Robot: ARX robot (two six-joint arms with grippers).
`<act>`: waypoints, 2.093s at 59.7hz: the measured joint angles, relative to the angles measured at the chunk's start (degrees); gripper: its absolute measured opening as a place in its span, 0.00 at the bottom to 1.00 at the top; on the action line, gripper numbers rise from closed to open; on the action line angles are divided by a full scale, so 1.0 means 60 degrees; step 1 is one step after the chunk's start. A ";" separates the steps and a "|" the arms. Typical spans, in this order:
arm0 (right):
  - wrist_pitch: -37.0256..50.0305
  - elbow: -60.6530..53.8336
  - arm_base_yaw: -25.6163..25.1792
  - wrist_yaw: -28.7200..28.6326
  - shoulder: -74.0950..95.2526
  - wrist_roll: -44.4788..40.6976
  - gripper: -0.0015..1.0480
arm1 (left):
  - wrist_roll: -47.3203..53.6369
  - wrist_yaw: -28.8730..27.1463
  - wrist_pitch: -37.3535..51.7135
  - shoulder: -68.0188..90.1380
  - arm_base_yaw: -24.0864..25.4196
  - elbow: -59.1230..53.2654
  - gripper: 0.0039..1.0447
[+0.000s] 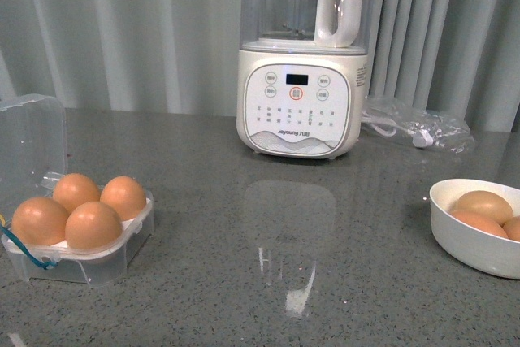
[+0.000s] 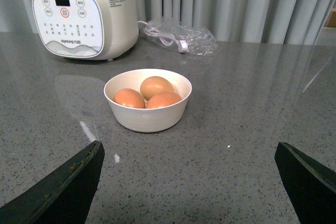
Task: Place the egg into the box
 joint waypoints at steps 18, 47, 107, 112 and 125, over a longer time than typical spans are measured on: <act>0.0000 0.0000 0.0000 -0.0004 0.0000 0.0007 0.93 | -0.1559 -0.2634 -0.3610 0.2244 -0.0648 0.1341 0.94; 0.0000 0.0000 -0.0004 0.0000 0.0000 0.0011 0.93 | -0.1067 0.1341 0.0692 0.6000 0.2146 0.2889 0.94; 0.0000 0.0000 -0.0004 -0.0004 0.0000 0.0007 0.93 | 0.2645 0.1934 0.2692 1.2488 0.1810 0.7016 0.94; 0.0000 0.0000 -0.0004 0.0000 0.0000 0.0011 0.93 | 0.2484 0.1920 0.2685 1.2517 0.1596 0.7016 0.94; 0.0000 0.0000 -0.0004 0.0000 0.0000 0.0011 0.93 | 0.1891 0.1592 0.2535 1.2422 0.0466 0.7009 0.94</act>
